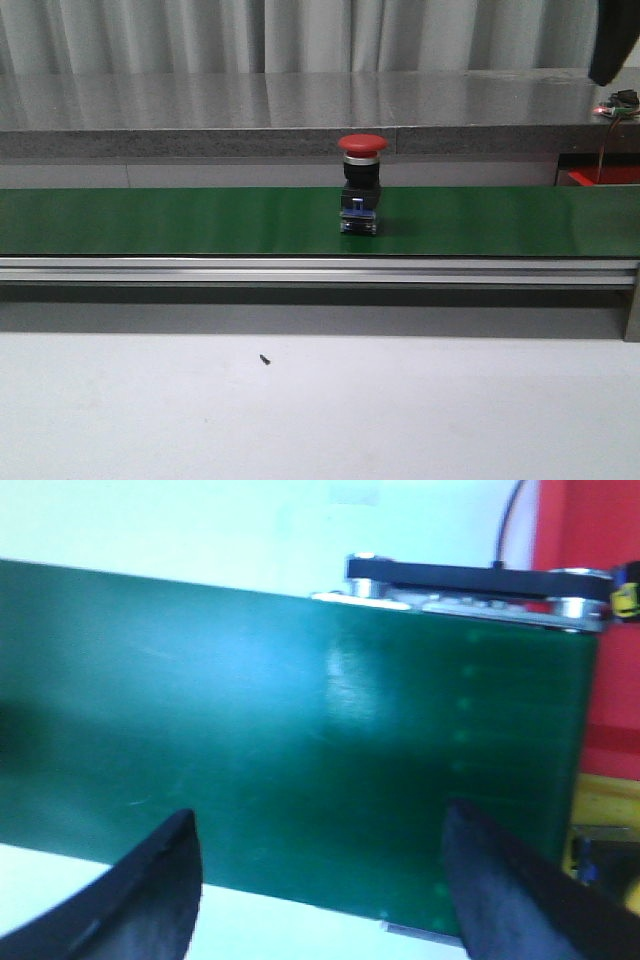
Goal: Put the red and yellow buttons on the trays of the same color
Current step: 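Release the red button into the red tray and raise the right gripper, then lower the right gripper onto the last red button on the belt, then close the right gripper on the red button and lift it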
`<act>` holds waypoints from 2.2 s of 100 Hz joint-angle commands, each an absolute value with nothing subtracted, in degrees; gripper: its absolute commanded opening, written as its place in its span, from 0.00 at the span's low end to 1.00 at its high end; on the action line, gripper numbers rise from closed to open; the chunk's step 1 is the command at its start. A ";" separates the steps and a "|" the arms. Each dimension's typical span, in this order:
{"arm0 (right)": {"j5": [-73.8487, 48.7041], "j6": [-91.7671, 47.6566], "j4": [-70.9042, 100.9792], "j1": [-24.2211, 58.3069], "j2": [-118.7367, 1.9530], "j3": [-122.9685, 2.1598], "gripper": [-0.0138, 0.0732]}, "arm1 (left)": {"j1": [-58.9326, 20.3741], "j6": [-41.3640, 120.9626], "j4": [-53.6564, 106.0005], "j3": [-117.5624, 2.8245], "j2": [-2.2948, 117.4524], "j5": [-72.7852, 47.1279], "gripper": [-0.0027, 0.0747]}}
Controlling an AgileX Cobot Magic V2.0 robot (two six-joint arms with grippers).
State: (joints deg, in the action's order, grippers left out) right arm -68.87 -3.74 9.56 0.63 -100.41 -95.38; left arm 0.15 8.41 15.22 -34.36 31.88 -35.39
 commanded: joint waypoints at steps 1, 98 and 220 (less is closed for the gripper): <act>-69.06 -3.81 10.70 3.55 -97.26 -96.48 0.75 | -0.33 8.41 16.30 -35.87 31.92 -31.43 0.01; -67.48 13.66 19.19 13.49 -98.51 -96.48 0.75 | -0.33 8.41 16.30 -35.87 31.92 -31.43 0.01; -63.37 13.66 17.71 13.28 -109.23 -96.48 0.75 | -0.33 8.41 16.30 -35.87 31.92 -31.43 0.01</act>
